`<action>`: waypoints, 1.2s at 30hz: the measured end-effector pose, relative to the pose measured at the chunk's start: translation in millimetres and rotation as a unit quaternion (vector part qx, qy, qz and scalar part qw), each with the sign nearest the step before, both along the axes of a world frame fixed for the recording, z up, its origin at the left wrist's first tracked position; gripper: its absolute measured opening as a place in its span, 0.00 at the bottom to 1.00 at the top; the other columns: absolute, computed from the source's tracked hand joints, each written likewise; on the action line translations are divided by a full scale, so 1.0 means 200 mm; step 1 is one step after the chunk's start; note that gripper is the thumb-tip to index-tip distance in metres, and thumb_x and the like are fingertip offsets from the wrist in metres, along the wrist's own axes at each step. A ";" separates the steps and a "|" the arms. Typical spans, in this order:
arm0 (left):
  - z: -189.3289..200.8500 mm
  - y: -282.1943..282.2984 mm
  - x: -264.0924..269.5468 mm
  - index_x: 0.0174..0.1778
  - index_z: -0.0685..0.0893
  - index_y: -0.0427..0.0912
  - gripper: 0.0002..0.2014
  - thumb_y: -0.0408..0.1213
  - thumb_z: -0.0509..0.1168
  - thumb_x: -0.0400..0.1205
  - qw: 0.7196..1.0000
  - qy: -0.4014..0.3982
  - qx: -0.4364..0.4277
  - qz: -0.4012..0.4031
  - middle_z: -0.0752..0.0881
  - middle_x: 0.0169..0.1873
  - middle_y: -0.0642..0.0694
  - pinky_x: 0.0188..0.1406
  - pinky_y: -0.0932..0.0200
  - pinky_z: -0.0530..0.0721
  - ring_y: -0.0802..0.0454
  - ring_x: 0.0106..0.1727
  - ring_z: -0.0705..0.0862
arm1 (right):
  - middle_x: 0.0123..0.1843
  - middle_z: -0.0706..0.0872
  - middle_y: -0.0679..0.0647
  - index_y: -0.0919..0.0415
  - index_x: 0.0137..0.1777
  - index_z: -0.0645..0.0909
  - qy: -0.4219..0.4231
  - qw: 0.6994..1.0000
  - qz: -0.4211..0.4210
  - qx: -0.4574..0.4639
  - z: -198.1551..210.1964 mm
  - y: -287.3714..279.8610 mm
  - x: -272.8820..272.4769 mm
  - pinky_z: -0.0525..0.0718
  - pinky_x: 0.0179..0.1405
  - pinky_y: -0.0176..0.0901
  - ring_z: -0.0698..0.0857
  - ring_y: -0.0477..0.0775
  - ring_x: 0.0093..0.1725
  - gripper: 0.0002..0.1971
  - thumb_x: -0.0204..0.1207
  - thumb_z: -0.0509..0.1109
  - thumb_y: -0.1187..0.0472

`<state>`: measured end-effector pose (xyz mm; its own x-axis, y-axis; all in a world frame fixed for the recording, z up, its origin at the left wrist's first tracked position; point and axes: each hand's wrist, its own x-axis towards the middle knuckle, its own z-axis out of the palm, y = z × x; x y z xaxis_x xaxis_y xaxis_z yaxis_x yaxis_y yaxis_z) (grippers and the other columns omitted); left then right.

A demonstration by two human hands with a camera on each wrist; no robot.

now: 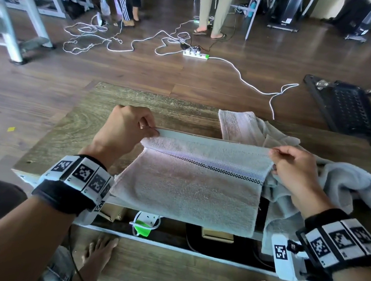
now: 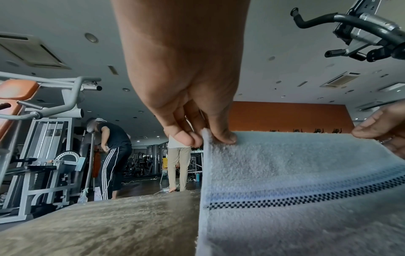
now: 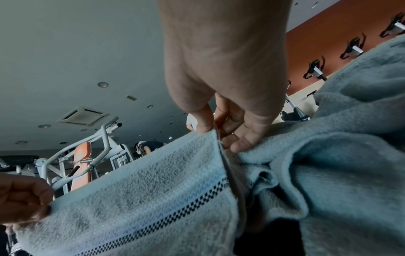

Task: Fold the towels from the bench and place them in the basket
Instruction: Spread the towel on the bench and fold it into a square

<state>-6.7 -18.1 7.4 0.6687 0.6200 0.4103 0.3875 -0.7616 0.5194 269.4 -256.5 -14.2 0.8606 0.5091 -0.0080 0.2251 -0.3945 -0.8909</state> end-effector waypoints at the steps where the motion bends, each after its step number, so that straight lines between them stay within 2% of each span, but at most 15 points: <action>1: 0.00 0.00 -0.01 0.37 0.90 0.39 0.09 0.35 0.83 0.67 1.000 -0.002 0.000 0.001 0.87 0.29 0.52 0.34 0.71 0.82 0.61 0.30 0.83 | 0.50 0.89 0.47 0.55 0.57 0.88 -0.003 1.000 0.001 -0.002 0.00 0.00 0.00 0.87 0.63 0.55 0.88 0.50 0.54 0.07 0.81 0.74 0.58; 4: 0.00 0.00 -0.02 0.39 0.91 0.40 0.08 0.31 0.82 0.68 1.000 0.006 -0.007 0.007 0.87 0.30 0.52 0.37 0.72 0.83 0.61 0.31 0.84 | 0.50 0.89 0.47 0.54 0.57 0.88 -0.015 1.000 0.001 -0.010 0.00 0.01 0.00 0.86 0.63 0.51 0.88 0.51 0.54 0.07 0.81 0.74 0.58; 7: 0.00 0.01 -0.02 0.42 0.91 0.41 0.08 0.30 0.81 0.70 1.000 0.024 -0.016 0.011 0.88 0.33 0.52 0.40 0.62 0.88 0.57 0.34 0.86 | 0.51 0.89 0.47 0.57 0.59 0.88 -0.024 1.000 -0.004 -0.011 0.01 0.02 -0.01 0.85 0.61 0.46 0.87 0.50 0.54 0.09 0.81 0.73 0.58; 12: -0.01 0.02 -0.04 0.42 0.92 0.40 0.03 0.31 0.78 0.74 1.000 0.007 -0.005 0.008 0.90 0.34 0.51 0.43 0.60 0.88 0.54 0.36 0.88 | 0.44 0.87 0.43 0.61 0.58 0.88 -0.039 0.999 -0.002 -0.009 0.00 0.05 -0.01 0.83 0.58 0.42 0.85 0.42 0.46 0.09 0.82 0.73 0.61; 16: -0.01 0.03 -0.05 0.41 0.91 0.39 0.03 0.27 0.75 0.77 1.000 -0.005 0.022 -0.005 0.91 0.35 0.51 0.39 0.75 0.82 0.60 0.34 0.86 | 0.44 0.87 0.42 0.60 0.58 0.89 -0.039 0.999 -0.005 -0.012 0.00 0.06 -0.01 0.83 0.59 0.43 0.85 0.41 0.45 0.09 0.81 0.73 0.59; 19: 0.00 0.02 -0.05 0.44 0.89 0.40 0.02 0.31 0.71 0.80 1.000 0.001 0.028 -0.001 0.89 0.33 0.50 0.35 0.60 0.85 0.54 0.32 0.86 | 0.45 0.88 0.42 0.58 0.58 0.89 -0.033 0.999 -0.007 -0.013 -0.01 0.06 0.00 0.84 0.60 0.44 0.88 0.47 0.49 0.09 0.81 0.74 0.58; 21: 0.00 0.01 -0.06 0.45 0.88 0.40 0.02 0.31 0.70 0.81 1.000 0.000 0.028 0.000 0.86 0.31 0.53 0.34 0.59 0.84 0.54 0.31 0.85 | 0.44 0.87 0.41 0.58 0.57 0.88 -0.036 0.999 -0.007 -0.014 0.00 0.06 -0.01 0.82 0.55 0.40 0.87 0.44 0.47 0.08 0.81 0.74 0.58; 23: 0.01 0.01 -0.06 0.45 0.88 0.39 0.01 0.31 0.71 0.81 1.000 -0.003 0.025 -0.006 0.84 0.31 0.55 0.34 0.62 0.83 0.56 0.31 0.85 | 0.43 0.86 0.40 0.57 0.57 0.88 -0.038 0.999 -0.005 -0.015 0.00 0.06 -0.01 0.79 0.48 0.35 0.84 0.38 0.45 0.08 0.82 0.73 0.58; 25: 0.01 0.01 -0.06 0.45 0.89 0.38 0.01 0.31 0.72 0.80 1.000 -0.009 0.020 -0.010 0.85 0.31 0.57 0.35 0.64 0.83 0.55 0.32 0.86 | 0.44 0.87 0.41 0.57 0.57 0.88 -0.039 0.999 -0.005 -0.012 0.00 0.06 -0.02 0.78 0.46 0.34 0.84 0.39 0.46 0.08 0.82 0.73 0.58; 27: 0.01 0.02 -0.07 0.45 0.90 0.37 0.02 0.31 0.72 0.80 1.000 -0.017 0.024 -0.011 0.88 0.34 0.53 0.38 0.63 0.84 0.54 0.34 0.87 | 0.45 0.88 0.44 0.57 0.57 0.88 -0.048 0.999 -0.006 -0.009 0.01 0.05 -0.02 0.78 0.45 0.33 0.84 0.38 0.45 0.08 0.82 0.73 0.58; 29: 0.01 0.01 -0.08 0.45 0.91 0.36 0.03 0.31 0.73 0.79 0.999 -0.026 0.033 -0.006 0.91 0.37 0.49 0.38 0.65 0.84 0.58 0.35 0.87 | 0.45 0.88 0.46 0.56 0.55 0.88 -0.067 0.998 -0.005 -0.001 0.04 0.05 -0.02 0.78 0.43 0.33 0.82 0.37 0.42 0.06 0.81 0.73 0.58; 31: 0.02 0.01 -0.10 0.43 0.91 0.35 0.03 0.31 0.73 0.79 0.999 -0.024 0.032 0.008 0.88 0.31 0.53 0.34 0.75 0.78 0.69 0.29 0.83 | 0.44 0.89 0.47 0.54 0.51 0.89 -0.087 0.996 0.001 0.027 0.08 0.05 -0.02 0.83 0.48 0.39 0.85 0.43 0.42 0.03 0.80 0.74 0.58; 32: 0.03 0.01 -0.12 0.42 0.91 0.35 0.03 0.31 0.73 0.79 0.999 -0.024 0.021 0.015 0.85 0.27 0.58 0.31 0.79 0.75 0.71 0.26 0.82 | 0.44 0.90 0.47 0.53 0.50 0.90 -0.097 0.994 0.007 0.043 0.11 0.05 -0.02 0.85 0.49 0.42 0.86 0.46 0.42 0.03 0.79 0.75 0.58; 34: 0.07 0.01 -0.17 0.42 0.92 0.36 0.04 0.33 0.73 0.79 0.999 -0.027 -0.014 0.021 0.83 0.23 0.59 0.26 0.78 0.75 0.67 0.23 0.82 | 0.41 0.90 0.47 0.54 0.50 0.90 -0.105 0.992 0.020 0.069 0.19 0.05 -0.03 0.84 0.46 0.43 0.84 0.46 0.39 0.03 0.78 0.76 0.59; 36: 0.13 0.01 -0.23 0.39 0.92 0.38 0.06 0.36 0.74 0.79 0.998 -0.028 -0.043 0.036 0.84 0.21 0.51 0.25 0.73 0.78 0.60 0.21 0.82 | 0.37 0.88 0.48 0.54 0.48 0.91 -0.104 0.990 0.046 0.079 0.29 0.09 -0.04 0.82 0.42 0.40 0.81 0.44 0.35 0.03 0.78 0.76 0.61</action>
<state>-51.9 -16.1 33.6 0.5991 0.7002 0.3885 0.4083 -0.6845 0.6040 260.7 -238.9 44.1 0.7846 0.5670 0.2509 0.4395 -0.2232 -0.8701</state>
